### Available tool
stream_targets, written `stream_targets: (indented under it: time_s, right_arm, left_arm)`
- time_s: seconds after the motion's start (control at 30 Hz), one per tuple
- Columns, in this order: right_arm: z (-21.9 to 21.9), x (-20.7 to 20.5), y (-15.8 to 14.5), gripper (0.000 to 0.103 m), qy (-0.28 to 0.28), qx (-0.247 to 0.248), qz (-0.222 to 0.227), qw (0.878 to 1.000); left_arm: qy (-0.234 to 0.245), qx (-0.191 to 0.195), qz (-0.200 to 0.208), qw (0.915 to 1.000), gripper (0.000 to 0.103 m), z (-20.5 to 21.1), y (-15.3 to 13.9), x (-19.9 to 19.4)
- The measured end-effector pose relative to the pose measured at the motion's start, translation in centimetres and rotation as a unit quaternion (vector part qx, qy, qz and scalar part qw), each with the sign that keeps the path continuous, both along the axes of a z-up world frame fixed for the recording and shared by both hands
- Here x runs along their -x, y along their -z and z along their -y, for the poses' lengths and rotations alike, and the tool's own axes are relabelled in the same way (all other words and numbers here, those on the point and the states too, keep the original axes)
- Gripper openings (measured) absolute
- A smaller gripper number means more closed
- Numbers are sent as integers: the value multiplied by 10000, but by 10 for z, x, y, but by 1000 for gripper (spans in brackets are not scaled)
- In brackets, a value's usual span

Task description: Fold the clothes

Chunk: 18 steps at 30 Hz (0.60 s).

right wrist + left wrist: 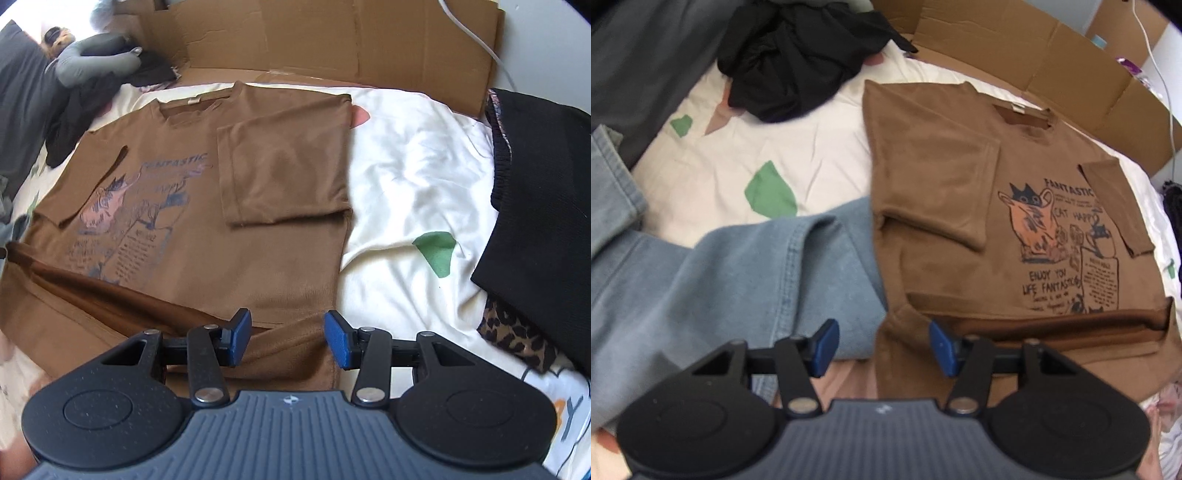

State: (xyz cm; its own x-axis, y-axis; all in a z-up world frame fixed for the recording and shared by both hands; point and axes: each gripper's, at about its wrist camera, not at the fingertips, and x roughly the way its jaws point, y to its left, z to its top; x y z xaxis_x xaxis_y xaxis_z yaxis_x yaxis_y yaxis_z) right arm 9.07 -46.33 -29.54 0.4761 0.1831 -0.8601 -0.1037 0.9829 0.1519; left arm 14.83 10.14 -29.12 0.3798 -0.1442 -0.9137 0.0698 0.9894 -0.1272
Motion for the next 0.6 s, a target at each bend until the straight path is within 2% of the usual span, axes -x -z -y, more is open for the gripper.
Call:
stream_targets:
  time_s: [0.13,0.27,0.33,0.47,0.6]
  right_arm:
    - [14,-1,11,52,176,-89,24,9998]
    - [26,1,20,51,361,-123,-43,9993]
    - [30,2,21,51,382,-117,-41,9992]
    - [38,4,21,51,449,-114,-43,9989]
    - [41,7,25,51,461,-105,-104,9988]
  left_arm:
    - [-7,-18,188,9998,56,-9,2,11]
    - [97,-127,135,9998,53,-17,8,14]
    - [142,-125,80,9998,48,-18,13,12]
    - [322,-109,278,9990,49,-9,12,1]
    - [570,16,266,9980,46,-1,16,-16]
